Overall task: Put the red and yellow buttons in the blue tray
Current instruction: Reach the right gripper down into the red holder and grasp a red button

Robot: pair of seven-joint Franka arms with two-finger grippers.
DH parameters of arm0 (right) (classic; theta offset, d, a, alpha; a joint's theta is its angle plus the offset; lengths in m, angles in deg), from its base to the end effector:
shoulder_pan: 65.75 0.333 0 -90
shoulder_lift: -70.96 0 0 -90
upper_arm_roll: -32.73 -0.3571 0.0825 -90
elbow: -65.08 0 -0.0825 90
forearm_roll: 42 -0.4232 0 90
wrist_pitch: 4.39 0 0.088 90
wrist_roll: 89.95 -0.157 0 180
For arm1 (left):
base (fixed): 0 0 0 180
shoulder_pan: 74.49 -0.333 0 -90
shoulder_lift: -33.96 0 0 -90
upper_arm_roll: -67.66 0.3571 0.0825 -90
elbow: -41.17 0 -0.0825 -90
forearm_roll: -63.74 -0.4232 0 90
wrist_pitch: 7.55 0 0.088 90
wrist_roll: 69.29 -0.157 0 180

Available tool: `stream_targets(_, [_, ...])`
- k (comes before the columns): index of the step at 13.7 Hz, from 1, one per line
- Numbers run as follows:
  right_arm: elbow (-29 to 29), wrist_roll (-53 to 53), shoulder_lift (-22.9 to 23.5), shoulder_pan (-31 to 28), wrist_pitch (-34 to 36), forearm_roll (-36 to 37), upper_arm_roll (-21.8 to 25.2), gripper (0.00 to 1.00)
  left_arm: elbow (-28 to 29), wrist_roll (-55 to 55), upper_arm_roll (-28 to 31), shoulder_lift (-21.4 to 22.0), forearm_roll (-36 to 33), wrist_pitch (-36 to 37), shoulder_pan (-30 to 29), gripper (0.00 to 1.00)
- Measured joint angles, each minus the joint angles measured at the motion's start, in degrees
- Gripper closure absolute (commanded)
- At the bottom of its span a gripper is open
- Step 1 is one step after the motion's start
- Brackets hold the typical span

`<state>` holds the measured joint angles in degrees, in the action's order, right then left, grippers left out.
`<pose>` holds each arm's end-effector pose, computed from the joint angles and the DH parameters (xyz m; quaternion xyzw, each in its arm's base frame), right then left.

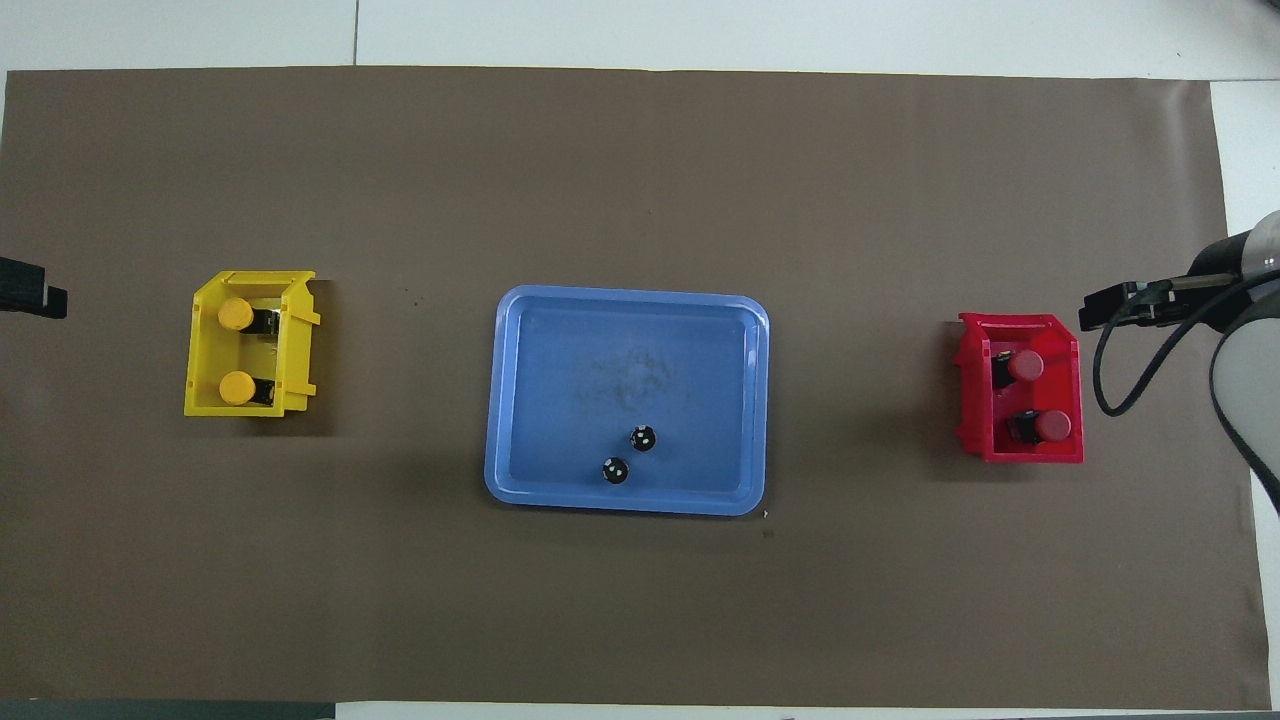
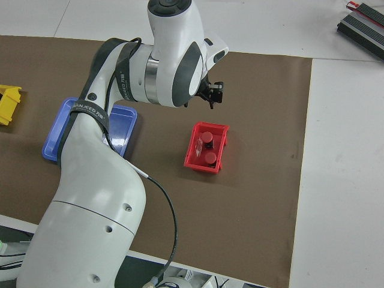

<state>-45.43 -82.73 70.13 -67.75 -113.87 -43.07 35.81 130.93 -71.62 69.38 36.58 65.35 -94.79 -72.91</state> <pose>0.5889 -0.0502 0.4691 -0.9998 -0.0155 0.0008 0.0093 0.5729 -0.0027 0.6402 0.9997 -0.0198 0.0012 0.0147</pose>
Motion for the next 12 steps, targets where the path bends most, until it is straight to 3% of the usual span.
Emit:
stream_targets(4, [-6.81, 0.00, 3.09, -0.13, -11.19, -0.02, 0.04, 0.31, 0.00, 0.00, 0.00, 0.00, 0.00, 0.01, 0.00, 0.00])
stream_targets(12, [-13.11, 0.00, 4.31, -0.15, -17.75, -0.08, 0.06, 0.38, 0.00, 0.00, 0.00, 0.00, 0.00, 0.02, 0.00, 0.00])
